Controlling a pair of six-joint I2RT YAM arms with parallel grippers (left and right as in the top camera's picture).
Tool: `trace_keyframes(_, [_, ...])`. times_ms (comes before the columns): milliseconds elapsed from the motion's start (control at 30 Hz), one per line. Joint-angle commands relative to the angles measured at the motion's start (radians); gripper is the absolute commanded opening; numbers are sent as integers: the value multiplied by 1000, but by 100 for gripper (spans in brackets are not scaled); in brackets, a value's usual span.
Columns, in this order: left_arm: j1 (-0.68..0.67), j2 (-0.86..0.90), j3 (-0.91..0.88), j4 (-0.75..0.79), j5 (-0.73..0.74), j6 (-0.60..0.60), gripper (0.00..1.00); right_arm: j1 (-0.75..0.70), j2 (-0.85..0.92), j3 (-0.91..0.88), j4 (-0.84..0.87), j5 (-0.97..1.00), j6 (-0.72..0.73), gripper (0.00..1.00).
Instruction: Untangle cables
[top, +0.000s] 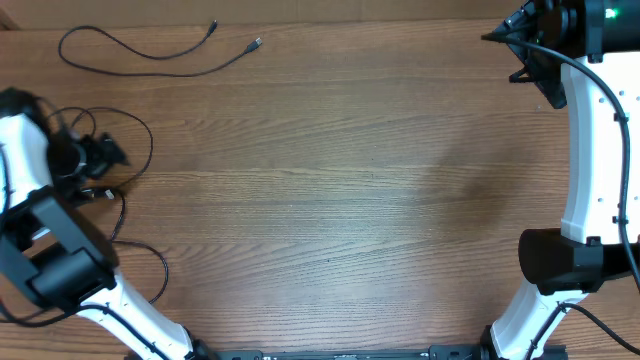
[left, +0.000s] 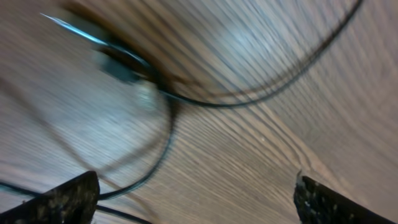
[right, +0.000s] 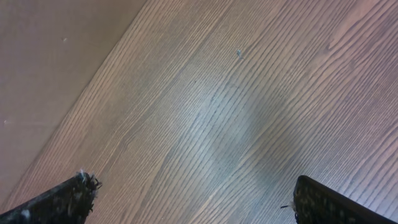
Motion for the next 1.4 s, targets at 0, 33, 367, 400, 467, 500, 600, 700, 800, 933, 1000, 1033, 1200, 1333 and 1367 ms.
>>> trace_keyframes(0, [-61, 4, -89, 40, -149, 23, 100, -2, 0, 10, 2, 14, -3, 100])
trace_keyframes(33, [-76, 4, -117, 64, -198, 23, 100, -2, 0, 10, 2, 14, -3, 100])
trace_keyframes(367, [-97, 4, -201, 136, -286, 14, 70, -2, 0, 10, 2, 14, -3, 100])
trace_keyframes(400, [-97, 4, -212, 148, -280, 15, 70, -2, 0, 10, 2, 14, -3, 100])
trace_keyframes(467, [-98, 4, -232, 158, -278, 15, 69, -2, 0, 10, 2, 14, -3, 100])
trace_keyframes(500, [-98, 4, -240, 164, -279, 15, 58, -2, 0, 10, 2, 14, -3, 100])
trace_keyframes(600, [-97, 4, -256, 176, -278, 3, 54, -2, 0, 10, 2, 14, -3, 100])
trace_keyframes(700, [-97, 4, -278, 209, -278, 4, 50, -2, 0, 10, 2, 14, -3, 100])
trace_keyframes(800, [-97, 4, -287, 205, -278, 4, 26, -2, 0, 10, 2, 14, -3, 100])
trace_keyframes(933, [-98, 4, -286, 137, -277, 3, 4, -2, 0, 10, 2, 14, -4, 100])
trace_keyframes(1000, [-98, 3, -286, 101, -278, 4, 4, -2, 0, 10, 2, 14, -3, 100])
trace_keyframes(1033, [-98, 3, -286, 90, -278, 3, 4, -2, 0, 10, 2, 14, -3, 100])
trace_keyframes(1200, [-98, 3, -284, 66, -278, -50, 4, -2, 0, 10, 2, 14, -3, 100])
trace_keyframes(1333, [-98, 3, -232, 32, -274, -51, 4, -2, 0, 10, 2, 14, -3, 100])
trace_keyframes(1367, [-98, 3, -206, 12, -270, -47, 4, -2, 0, 10, 2, 14, -3, 100])
